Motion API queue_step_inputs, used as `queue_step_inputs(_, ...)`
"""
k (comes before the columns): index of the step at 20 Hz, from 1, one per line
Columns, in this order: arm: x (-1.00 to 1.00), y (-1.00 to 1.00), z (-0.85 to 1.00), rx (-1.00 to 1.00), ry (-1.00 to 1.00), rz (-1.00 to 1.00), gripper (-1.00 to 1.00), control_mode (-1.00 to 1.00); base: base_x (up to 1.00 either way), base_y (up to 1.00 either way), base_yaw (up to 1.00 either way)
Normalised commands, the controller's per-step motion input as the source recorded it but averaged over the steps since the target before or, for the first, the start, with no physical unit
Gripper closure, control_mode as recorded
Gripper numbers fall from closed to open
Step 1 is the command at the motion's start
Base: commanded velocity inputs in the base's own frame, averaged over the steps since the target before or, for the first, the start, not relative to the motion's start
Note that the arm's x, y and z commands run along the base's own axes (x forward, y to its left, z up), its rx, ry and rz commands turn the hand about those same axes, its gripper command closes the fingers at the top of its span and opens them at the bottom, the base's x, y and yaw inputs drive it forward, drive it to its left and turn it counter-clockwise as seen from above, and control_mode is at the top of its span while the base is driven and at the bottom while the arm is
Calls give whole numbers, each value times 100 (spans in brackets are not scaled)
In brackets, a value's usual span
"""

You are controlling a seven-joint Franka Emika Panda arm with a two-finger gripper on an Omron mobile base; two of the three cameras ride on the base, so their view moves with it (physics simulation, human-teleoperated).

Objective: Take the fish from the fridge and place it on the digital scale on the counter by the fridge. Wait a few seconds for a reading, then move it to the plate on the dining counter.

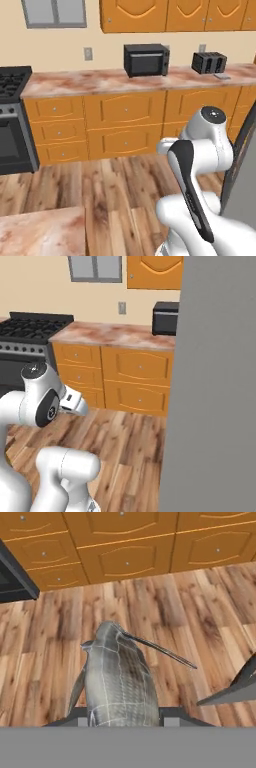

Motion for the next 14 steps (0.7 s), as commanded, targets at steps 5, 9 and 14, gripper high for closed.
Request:
queue_step_inputs(5, 0, 0, 0, 0, 0, 0, 100, 100, 100, 3, 2)
queue_step_inputs(9, 0, 0, 0, 0, 0, 0, 100, 100, 100, 11, 0)
queue_step_inputs(14, 0, 0, 0, 0, 0, 0, 100, 100, 100, 23, -1)
